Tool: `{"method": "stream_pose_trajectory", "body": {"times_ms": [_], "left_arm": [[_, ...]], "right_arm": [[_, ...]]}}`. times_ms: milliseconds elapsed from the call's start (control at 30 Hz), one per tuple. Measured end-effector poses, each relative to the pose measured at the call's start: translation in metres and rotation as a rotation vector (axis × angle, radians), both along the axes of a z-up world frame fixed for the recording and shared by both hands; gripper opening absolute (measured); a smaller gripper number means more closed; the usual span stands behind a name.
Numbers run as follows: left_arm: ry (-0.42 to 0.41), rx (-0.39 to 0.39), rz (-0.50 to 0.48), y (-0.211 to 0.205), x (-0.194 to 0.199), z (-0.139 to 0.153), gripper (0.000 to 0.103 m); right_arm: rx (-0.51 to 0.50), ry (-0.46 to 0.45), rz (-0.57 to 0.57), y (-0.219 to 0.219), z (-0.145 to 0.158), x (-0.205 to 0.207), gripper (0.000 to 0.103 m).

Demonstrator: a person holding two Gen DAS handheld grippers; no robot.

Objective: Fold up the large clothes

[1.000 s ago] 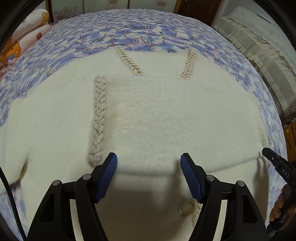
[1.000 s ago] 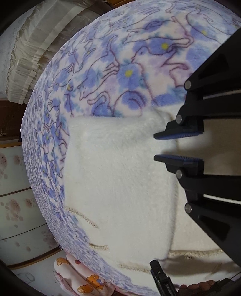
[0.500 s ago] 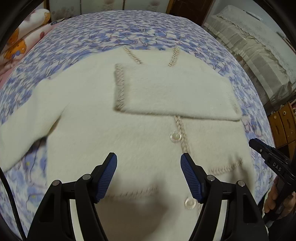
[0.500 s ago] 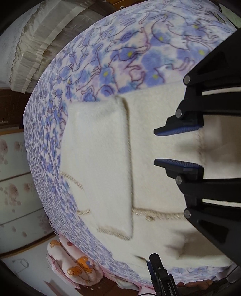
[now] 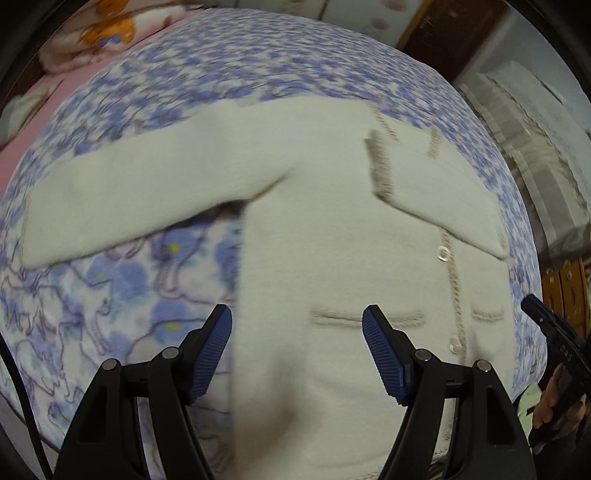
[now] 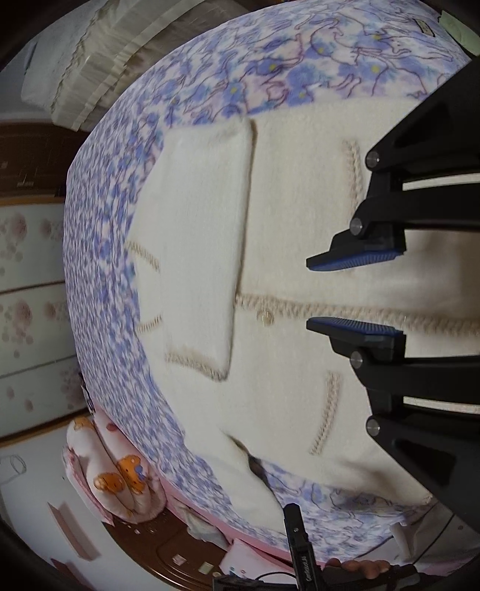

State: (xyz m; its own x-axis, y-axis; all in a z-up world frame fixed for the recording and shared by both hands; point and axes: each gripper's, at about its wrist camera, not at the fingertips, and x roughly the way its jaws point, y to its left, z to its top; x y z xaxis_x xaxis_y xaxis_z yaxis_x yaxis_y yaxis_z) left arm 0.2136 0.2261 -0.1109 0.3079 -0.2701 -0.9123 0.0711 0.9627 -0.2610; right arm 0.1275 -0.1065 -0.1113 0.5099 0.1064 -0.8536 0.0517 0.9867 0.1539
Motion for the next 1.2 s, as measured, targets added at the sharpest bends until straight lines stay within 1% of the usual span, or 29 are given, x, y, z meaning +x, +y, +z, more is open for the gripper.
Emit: {"method": "stream_pose_trajectory", "body": {"times_ms": [100, 233, 467, 500, 533, 567, 633, 733, 800, 900, 933, 967, 1000, 1033, 1067, 1100, 1133, 1200], "left_arm": [[0.054, -0.052, 0.087, 0.048, 0.014, -0.023, 0.072], [0.112, -0.119, 0.224, 0.107, 0.035, -0.054, 0.072], [0.145, -0.201, 0.470, 0.206, 0.066, -0.095, 0.072], [0.150, -0.212, 0.497, 0.216, 0.068, -0.101, 0.072], [0.157, -0.237, 0.533, 0.230, 0.070, -0.108, 0.072], [0.160, -0.259, 0.552, 0.238, 0.073, -0.113, 0.072], [0.157, -0.333, 0.607, 0.258, 0.075, -0.123, 0.072], [0.143, -0.399, 0.663, 0.271, 0.074, -0.131, 0.072], [0.132, -0.420, 0.689, 0.277, 0.075, -0.133, 0.072], [0.084, -0.428, 0.732, 0.283, 0.075, -0.133, 0.072], [0.057, -0.413, 0.743, 0.284, 0.074, -0.130, 0.069], [0.040, -0.389, 0.750, 0.283, 0.074, -0.127, 0.060], [0.024, -0.344, 0.755, 0.280, 0.075, -0.123, 0.052], [0.009, -0.300, 0.759, 0.278, 0.076, -0.119, 0.033], [-0.008, -0.277, 0.760, 0.278, 0.075, -0.117, 0.025], [-0.024, -0.270, 0.758, 0.277, 0.074, -0.114, 0.023], [-0.041, -0.251, 0.753, 0.276, 0.073, -0.110, 0.018], [-0.085, -0.177, 0.725, 0.265, 0.075, -0.099, 0.015]], "right_arm": [[-0.011, 0.002, 0.042, 0.028, -0.001, 0.014, 0.026], [-0.024, 0.021, 0.097, 0.063, -0.010, 0.035, 0.026], [-0.022, 0.055, 0.167, 0.110, -0.031, 0.073, 0.026], [-0.017, 0.059, 0.173, 0.115, -0.033, 0.077, 0.026], [-0.012, 0.063, 0.178, 0.120, -0.036, 0.082, 0.026], [-0.009, 0.066, 0.184, 0.125, -0.039, 0.085, 0.026], [-0.004, 0.074, 0.198, 0.134, -0.045, 0.092, 0.026], [-0.009, 0.082, 0.218, 0.145, -0.053, 0.100, 0.026], [-0.012, 0.085, 0.227, 0.150, -0.057, 0.103, 0.026], [-0.004, 0.095, 0.234, 0.156, -0.064, 0.106, 0.026], [0.004, 0.099, 0.233, 0.156, -0.066, 0.106, 0.026], [0.014, 0.105, 0.232, 0.156, -0.069, 0.106, 0.026], [0.021, 0.109, 0.229, 0.156, -0.071, 0.105, 0.026], [0.029, 0.113, 0.226, 0.155, -0.072, 0.103, 0.026], [0.036, 0.117, 0.223, 0.153, -0.074, 0.102, 0.026], [0.044, 0.119, 0.219, 0.151, -0.075, 0.099, 0.026], [0.052, 0.122, 0.213, 0.148, -0.077, 0.097, 0.026], [0.067, 0.127, 0.199, 0.140, -0.079, 0.092, 0.026]]}}
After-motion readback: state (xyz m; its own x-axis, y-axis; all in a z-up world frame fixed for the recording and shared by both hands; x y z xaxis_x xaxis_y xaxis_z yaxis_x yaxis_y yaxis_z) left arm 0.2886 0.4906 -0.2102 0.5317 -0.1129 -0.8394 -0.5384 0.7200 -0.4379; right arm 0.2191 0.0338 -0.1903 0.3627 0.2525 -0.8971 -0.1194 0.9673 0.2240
